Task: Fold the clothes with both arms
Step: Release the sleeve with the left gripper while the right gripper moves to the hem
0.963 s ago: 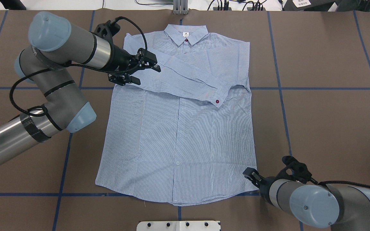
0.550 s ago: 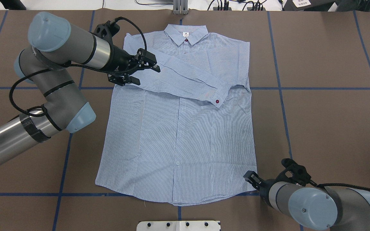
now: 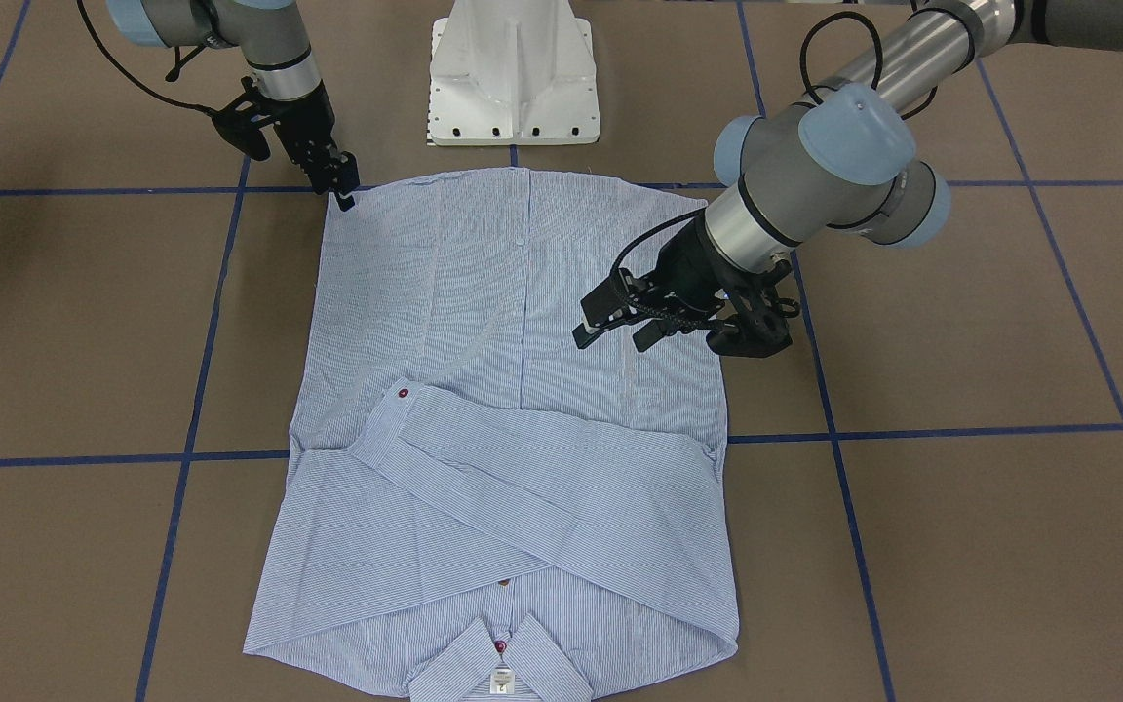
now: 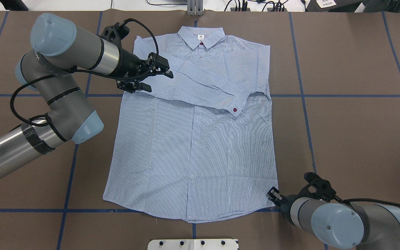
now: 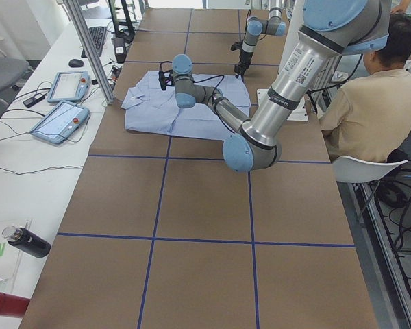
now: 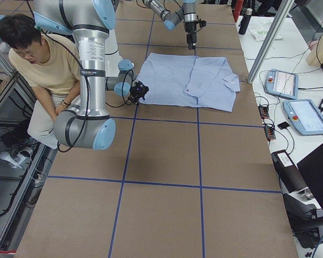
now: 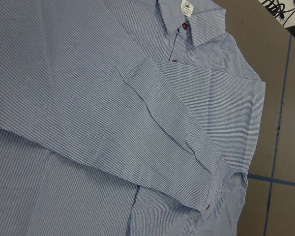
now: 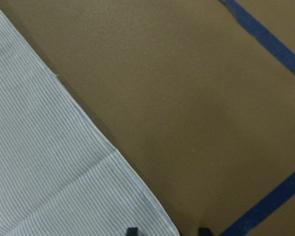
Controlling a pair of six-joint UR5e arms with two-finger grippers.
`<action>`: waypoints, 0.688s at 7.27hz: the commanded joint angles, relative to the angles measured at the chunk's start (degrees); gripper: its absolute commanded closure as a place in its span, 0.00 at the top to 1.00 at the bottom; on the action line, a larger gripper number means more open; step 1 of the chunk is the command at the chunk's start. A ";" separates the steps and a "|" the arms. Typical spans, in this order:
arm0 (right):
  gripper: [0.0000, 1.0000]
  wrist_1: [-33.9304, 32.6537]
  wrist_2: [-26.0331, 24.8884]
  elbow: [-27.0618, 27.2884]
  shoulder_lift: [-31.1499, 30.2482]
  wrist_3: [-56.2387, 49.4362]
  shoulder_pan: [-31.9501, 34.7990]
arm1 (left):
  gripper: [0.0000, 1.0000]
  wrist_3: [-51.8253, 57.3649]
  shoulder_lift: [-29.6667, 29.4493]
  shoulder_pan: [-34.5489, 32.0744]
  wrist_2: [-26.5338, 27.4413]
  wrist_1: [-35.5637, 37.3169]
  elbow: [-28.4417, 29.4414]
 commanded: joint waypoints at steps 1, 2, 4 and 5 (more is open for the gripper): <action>0.00 0.01 0.17 0.52 -0.06 0.00 0.13 | 0.91 0.00 0.00 0.00 0.09 -0.24 0.37; 0.00 0.01 0.25 1.13 -0.23 -0.09 0.21 | 0.91 0.00 0.00 0.00 0.10 -0.24 0.46; 0.00 0.01 1.82 6.02 -2.85 -0.52 1.00 | 0.95 -0.61 5.85 0.79 0.80 0.11 -5.72; 0.00 -0.16 3.32 7.71 -3.66 -0.61 2.31 | 0.98 -0.79 11.20 4.45 5.06 0.11 -11.61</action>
